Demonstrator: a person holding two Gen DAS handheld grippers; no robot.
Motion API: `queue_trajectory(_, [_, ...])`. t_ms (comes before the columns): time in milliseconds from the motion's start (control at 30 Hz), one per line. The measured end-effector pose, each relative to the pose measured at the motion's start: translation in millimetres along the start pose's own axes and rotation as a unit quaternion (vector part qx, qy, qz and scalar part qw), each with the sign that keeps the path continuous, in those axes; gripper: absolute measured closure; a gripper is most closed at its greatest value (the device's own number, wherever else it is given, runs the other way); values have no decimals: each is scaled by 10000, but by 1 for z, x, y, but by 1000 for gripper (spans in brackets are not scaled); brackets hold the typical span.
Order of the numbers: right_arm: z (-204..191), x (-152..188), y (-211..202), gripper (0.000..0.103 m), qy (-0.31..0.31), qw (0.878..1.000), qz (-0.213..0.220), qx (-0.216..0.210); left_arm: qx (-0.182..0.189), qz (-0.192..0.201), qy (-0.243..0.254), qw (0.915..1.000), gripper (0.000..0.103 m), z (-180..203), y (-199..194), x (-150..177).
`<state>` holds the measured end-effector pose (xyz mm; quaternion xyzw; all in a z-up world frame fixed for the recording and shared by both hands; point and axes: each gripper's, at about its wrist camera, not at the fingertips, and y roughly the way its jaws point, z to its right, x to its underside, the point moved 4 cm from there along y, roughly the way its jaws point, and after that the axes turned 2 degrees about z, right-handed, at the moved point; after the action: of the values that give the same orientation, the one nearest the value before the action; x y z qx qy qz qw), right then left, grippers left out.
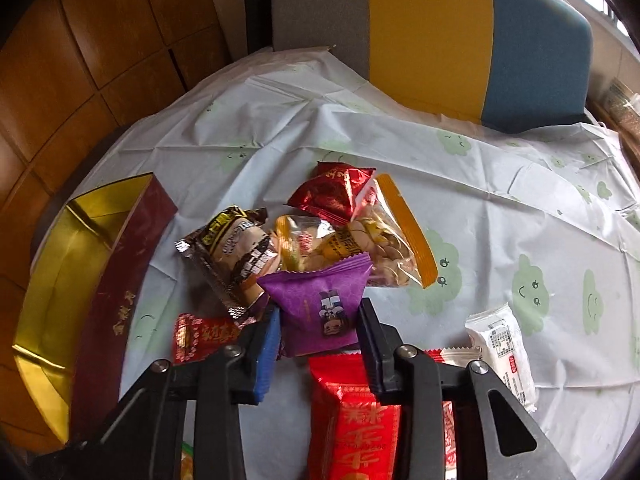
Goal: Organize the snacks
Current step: 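Lift the cracker pack with the left gripper while the right gripper grasps the purple packet, then carry the cracker pack into the gold tray and open the left gripper while the right holds the purple packet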
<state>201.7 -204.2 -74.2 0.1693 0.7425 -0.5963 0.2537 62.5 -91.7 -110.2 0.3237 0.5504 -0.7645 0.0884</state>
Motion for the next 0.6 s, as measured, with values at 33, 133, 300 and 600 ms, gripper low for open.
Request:
queue_trajectory(33, [-1,1,-7,66,-1,10000,56,-57,1,-2,4,10000,54,0,-1,0])
queue_trajectory(133, [-6,8,-30,66,-70,9997,174,-159,40,-18,-3,10000,54,0,-4,-1])
queue_trajectory(300, [0,23,-66,66,65,9985,285,-455,134,263,121,9995,54,5,-30,-6])
queue_trajectory(600, [-10,60,-96,66,-91,9956,229,-902,155,997,-694,9925,54,-48,-104,-38])
